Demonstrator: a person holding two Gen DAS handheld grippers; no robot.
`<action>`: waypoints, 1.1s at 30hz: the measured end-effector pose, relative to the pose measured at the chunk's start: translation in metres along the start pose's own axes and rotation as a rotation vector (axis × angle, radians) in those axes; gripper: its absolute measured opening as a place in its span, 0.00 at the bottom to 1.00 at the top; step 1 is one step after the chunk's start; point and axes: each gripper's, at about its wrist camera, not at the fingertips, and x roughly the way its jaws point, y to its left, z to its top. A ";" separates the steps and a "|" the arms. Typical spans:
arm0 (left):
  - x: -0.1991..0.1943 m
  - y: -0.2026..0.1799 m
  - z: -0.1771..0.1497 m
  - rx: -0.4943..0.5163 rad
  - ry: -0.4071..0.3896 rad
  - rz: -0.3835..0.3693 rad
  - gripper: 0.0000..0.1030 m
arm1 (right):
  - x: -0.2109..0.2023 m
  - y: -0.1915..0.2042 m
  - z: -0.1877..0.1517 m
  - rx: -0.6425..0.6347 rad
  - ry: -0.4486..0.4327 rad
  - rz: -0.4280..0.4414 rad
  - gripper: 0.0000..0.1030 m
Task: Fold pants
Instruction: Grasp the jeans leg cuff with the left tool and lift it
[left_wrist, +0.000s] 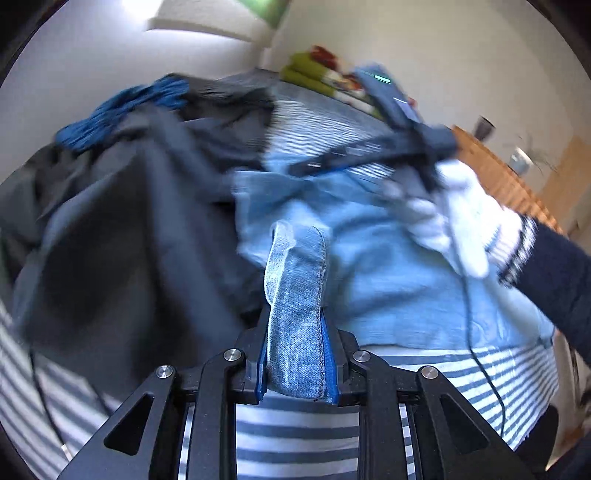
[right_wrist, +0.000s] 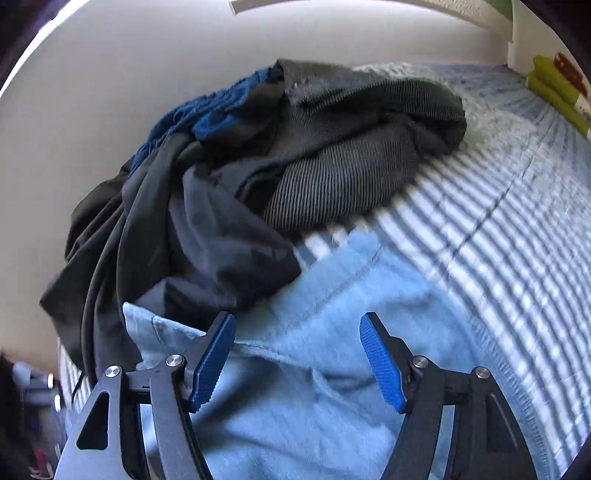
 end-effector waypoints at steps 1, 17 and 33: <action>-0.001 0.005 0.000 -0.015 0.001 0.015 0.24 | 0.000 0.003 -0.002 -0.005 -0.009 0.023 0.64; 0.010 0.020 -0.004 -0.044 0.032 0.043 0.24 | 0.029 0.058 -0.010 -0.248 0.080 -0.170 0.03; 0.064 -0.032 0.062 -0.004 0.032 -0.080 0.23 | -0.095 0.000 -0.014 -0.105 -0.033 -0.440 0.02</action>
